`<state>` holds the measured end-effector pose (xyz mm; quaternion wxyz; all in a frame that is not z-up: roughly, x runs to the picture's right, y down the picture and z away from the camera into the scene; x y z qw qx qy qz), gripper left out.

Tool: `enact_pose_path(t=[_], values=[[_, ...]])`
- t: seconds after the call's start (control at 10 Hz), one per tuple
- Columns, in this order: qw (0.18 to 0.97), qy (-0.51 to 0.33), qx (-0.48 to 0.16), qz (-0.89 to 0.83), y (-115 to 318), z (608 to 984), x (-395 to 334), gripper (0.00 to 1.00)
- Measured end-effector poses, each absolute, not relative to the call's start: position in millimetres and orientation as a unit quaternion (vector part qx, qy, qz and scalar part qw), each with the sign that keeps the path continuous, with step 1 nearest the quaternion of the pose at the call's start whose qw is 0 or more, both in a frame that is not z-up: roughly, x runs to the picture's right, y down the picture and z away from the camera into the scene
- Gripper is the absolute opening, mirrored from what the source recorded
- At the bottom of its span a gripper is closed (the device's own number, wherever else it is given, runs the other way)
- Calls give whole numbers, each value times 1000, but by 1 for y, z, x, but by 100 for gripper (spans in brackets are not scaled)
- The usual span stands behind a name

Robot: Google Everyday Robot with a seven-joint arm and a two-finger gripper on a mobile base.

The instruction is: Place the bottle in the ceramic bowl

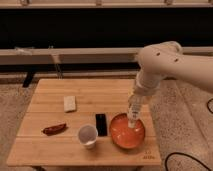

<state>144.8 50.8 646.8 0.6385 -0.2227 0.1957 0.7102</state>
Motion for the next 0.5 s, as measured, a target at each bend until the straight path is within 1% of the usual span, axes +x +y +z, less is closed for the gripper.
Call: enact_pose_path(t=[0.2, 0.5], values=[[640, 208, -243, 699, 69, 653, 137, 0], [642, 215, -261, 688, 84, 661, 131, 1]])
